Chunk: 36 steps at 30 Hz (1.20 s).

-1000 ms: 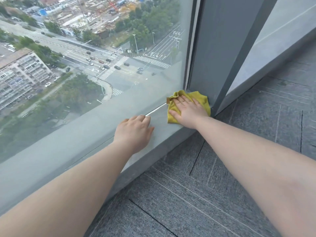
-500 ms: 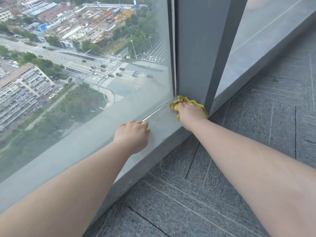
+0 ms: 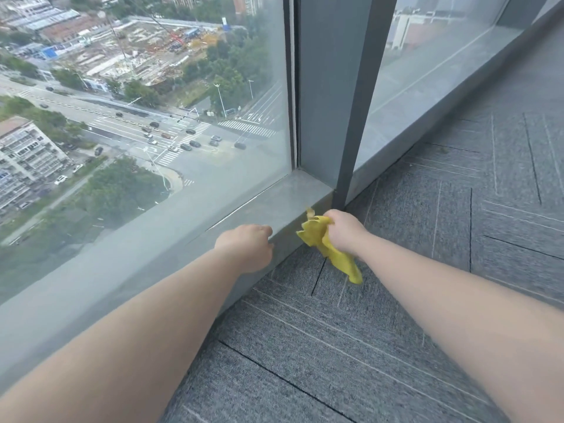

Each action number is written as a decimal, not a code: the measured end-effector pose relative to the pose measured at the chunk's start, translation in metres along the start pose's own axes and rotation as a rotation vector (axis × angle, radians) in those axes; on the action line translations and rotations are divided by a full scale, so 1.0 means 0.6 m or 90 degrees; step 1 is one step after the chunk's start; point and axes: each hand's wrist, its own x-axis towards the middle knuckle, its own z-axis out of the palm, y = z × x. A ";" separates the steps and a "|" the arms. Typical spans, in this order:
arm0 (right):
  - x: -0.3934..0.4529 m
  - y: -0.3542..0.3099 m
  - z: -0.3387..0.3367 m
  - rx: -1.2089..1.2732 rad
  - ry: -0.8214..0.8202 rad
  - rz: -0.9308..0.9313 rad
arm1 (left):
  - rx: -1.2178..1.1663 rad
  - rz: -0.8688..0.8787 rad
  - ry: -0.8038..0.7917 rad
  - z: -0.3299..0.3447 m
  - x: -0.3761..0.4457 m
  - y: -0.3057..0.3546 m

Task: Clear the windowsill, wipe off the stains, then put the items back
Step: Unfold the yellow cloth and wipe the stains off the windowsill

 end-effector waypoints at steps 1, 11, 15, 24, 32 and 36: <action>-0.011 -0.011 0.002 0.045 0.007 -0.009 | -0.006 -0.001 -0.004 0.006 -0.012 -0.004; -0.149 -0.133 0.072 0.185 -0.214 0.007 | -0.322 -0.065 -0.001 0.059 -0.142 -0.097; -0.229 -0.192 0.118 0.085 -0.279 -0.004 | -0.540 -0.041 -0.062 0.093 -0.234 -0.125; -0.435 -0.389 0.113 -0.142 -0.450 -0.104 | -0.677 -0.109 -0.047 0.062 -0.492 -0.214; -0.639 -0.588 0.021 -0.233 -0.555 -0.201 | -0.554 -0.166 -0.030 -0.128 -0.723 -0.304; -0.751 -0.706 -0.055 -0.329 -0.545 -0.263 | -0.505 -0.166 -0.027 -0.245 -0.857 -0.342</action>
